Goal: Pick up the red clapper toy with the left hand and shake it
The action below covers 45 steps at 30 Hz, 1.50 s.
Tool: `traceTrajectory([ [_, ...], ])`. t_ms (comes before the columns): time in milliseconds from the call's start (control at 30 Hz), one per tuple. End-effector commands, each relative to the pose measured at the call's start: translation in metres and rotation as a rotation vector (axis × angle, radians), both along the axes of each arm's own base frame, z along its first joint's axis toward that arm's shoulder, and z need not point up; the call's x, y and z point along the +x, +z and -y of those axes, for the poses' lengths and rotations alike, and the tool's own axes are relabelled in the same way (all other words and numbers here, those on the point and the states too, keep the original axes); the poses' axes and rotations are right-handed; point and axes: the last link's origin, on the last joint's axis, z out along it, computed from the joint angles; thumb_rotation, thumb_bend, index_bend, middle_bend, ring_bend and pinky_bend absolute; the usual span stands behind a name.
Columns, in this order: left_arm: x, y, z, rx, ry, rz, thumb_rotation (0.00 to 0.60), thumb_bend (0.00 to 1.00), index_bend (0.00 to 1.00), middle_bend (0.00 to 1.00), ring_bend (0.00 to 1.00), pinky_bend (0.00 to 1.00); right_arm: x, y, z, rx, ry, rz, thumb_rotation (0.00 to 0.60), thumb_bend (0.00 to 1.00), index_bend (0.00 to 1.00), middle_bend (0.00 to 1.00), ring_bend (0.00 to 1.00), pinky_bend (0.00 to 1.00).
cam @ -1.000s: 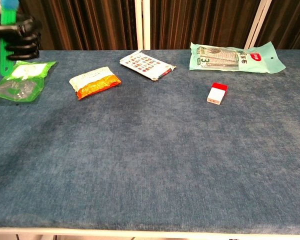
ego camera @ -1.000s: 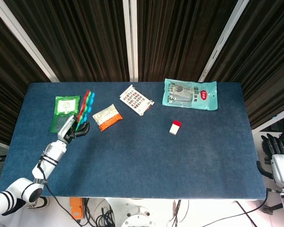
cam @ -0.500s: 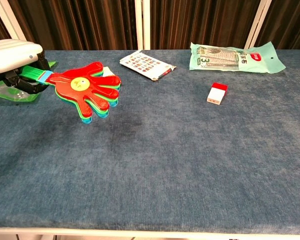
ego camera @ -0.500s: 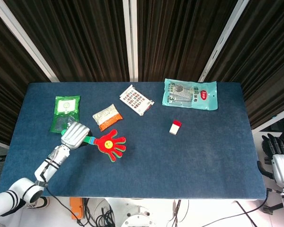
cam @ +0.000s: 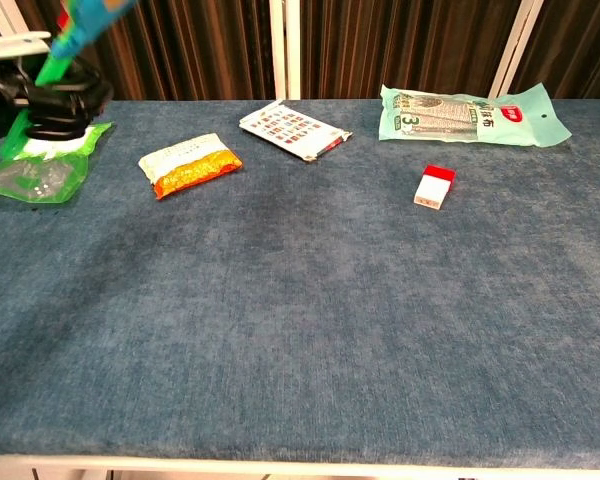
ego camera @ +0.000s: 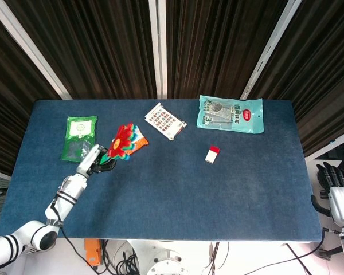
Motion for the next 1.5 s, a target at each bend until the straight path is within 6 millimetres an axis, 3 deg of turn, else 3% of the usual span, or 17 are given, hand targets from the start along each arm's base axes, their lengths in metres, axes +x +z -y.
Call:
traceTrajectory([
  [33, 0.02, 0.009, 0.01, -0.13, 0.098, 0.281, 0.6, 0.72, 1.0, 1.0, 1.0, 1.0, 0.0, 0.001, 0.0, -0.003, -0.001, 0.0, 0.6, 0.31, 0.0, 0.0, 0.0, 0.0],
  [100, 0.017, 0.004, 0.012, -0.088, -0.002, 0.113, 0.6, 0.72, 1.0, 1.0, 1.0, 1.0, 0.0, 0.001, -0.001, -0.004, -0.002, -0.001, 0.6, 0.32, 0.0, 0.0, 0.0, 0.0],
  [200, 0.012, -0.01, 0.017, 0.066, -0.244, -0.292, 0.6, 0.72, 1.0, 1.0, 1.0, 1.0, -0.001, 0.001, -0.001, -0.002, -0.003, -0.001, 0.6, 0.32, 0.0, 0.0, 0.0, 0.0],
  [333, -0.001, -0.032, 0.022, 0.373, -0.684, -0.997, 0.6, 0.72, 1.0, 1.0, 1.0, 1.0, -0.001, -0.001, 0.0, 0.003, -0.004, 0.0, 0.6, 0.32, 0.0, 0.0, 0.0, 0.0],
  [400, -0.007, -0.043, 0.026, 0.401, -0.763, -1.128, 0.6, 0.72, 1.0, 1.0, 1.0, 1.0, -0.001, -0.001, 0.0, 0.003, -0.003, 0.001, 0.6, 0.32, 0.0, 0.0, 0.0, 0.0],
  [700, -0.014, -0.052, 0.024, 0.358, -0.733, -1.2, 0.6, 0.72, 1.0, 1.0, 1.0, 1.0, -0.003, 0.002, 0.0, -0.006, -0.009, -0.001, 0.6, 0.32, 0.0, 0.0, 0.0, 0.0],
  [867, -0.007, -0.053, 0.024, 0.272, -0.584, -1.049, 0.6, 0.71, 1.0, 1.0, 1.0, 1.0, -0.003, 0.0, 0.0, 0.001, -0.009, 0.003, 0.6, 0.32, 0.0, 0.0, 0.0, 0.0],
  [1000, -0.003, -0.054, 0.022, 0.276, -0.555, -1.047, 0.6, 0.71, 1.0, 1.0, 1.0, 1.0, -0.003, 0.001, 0.0, -0.001, -0.008, 0.002, 0.6, 0.32, 0.0, 0.0, 0.0, 0.0],
  [1333, 0.006, -0.082, 0.009, 0.257, -0.414, -1.017, 0.6, 0.67, 1.0, 1.0, 1.0, 1.0, -0.005, 0.003, 0.0, -0.008, -0.015, 0.002, 0.6, 0.32, 0.0, 0.0, 0.0, 0.0],
  [1400, 0.007, -0.084, 0.005, 0.238, -0.384, -1.022, 0.6, 0.62, 1.0, 1.0, 1.0, 1.0, -0.006, 0.004, 0.001, -0.009, -0.018, 0.002, 0.6, 0.32, 0.0, 0.0, 0.0, 0.0],
  [1433, 0.007, -0.084, 0.004, 0.228, -0.376, -1.028, 0.6, 0.56, 0.96, 0.99, 0.99, 1.0, -0.006, 0.004, 0.0, -0.008, -0.019, 0.003, 0.6, 0.32, 0.0, 0.0, 0.0, 0.0],
  [1467, 0.006, -0.085, 0.004, 0.211, -0.369, -1.035, 0.581, 0.48, 0.86, 0.93, 0.94, 0.97, -0.006, 0.004, 0.001, -0.008, -0.019, 0.004, 0.6, 0.32, 0.0, 0.0, 0.0, 0.0],
  [1500, 0.005, -0.085, 0.004, 0.184, -0.361, -1.038, 0.515, 0.42, 0.7, 0.82, 0.82, 0.89, -0.006, 0.003, 0.001, -0.008, -0.02, 0.005, 0.6, 0.32, 0.0, 0.0, 0.0, 0.0],
])
